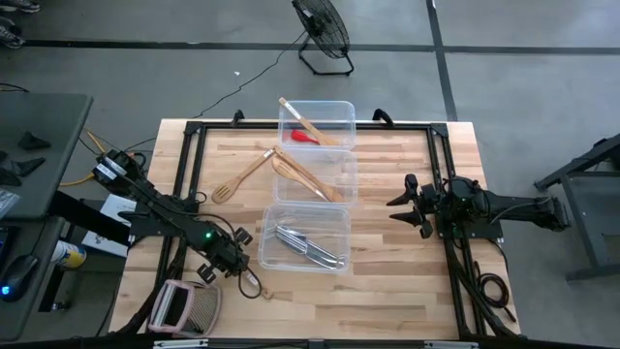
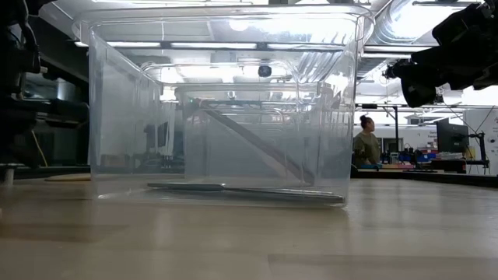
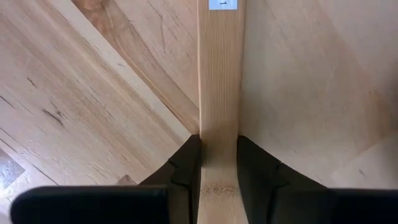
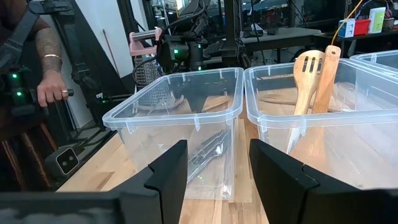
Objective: Pick & Place Kitchen Items
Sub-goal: Put the brown spoon into the middle transparent bin
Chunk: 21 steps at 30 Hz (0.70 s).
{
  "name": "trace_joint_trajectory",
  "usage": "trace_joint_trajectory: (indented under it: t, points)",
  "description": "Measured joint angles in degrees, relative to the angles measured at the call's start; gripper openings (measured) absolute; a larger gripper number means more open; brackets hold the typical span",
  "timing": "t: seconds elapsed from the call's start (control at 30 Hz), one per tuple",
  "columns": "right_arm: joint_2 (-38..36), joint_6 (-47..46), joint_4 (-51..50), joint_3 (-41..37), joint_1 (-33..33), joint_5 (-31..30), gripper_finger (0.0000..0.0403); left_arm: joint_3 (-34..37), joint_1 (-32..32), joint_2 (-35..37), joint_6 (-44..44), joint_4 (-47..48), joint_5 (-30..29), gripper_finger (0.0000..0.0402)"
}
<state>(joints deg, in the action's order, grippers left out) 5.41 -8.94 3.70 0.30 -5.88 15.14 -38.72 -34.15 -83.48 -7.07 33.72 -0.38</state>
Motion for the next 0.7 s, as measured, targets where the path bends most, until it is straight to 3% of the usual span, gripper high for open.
trace_joint_trajectory:
  t: [0.7]
  points:
    - [0.02, 0.00, 0.00, 0.01, 0.00, 0.00, 0.0165, -6.12, 0.02, 7.26, 0.87, 8.94, -0.46, 0.0072]
